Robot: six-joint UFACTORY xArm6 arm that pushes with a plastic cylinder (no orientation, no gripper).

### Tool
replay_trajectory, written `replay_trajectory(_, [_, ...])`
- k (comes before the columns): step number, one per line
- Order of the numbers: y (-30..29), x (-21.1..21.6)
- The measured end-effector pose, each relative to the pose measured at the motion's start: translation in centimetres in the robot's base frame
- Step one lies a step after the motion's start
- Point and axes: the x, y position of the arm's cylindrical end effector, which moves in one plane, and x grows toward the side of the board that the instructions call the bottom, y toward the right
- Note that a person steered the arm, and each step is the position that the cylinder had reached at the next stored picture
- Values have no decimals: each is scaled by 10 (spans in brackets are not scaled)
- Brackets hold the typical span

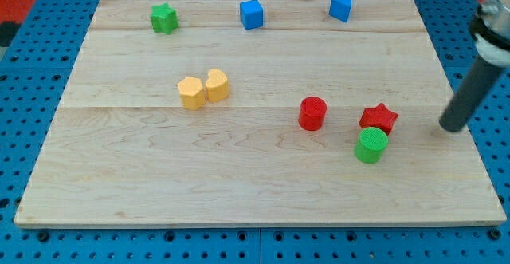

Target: Take the red star upwards

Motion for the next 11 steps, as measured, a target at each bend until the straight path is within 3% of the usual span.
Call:
replay_trajectory(1, [-39, 19])
replay_trajectory(3, [-125, -21])
replay_trajectory(5, [-105, -50])
replay_trajectory(6, [-162, -70])
replay_trajectory(7, [-178, -84])
replay_trajectory(10, [-108, -94])
replay_trajectory(11, [-125, -111])
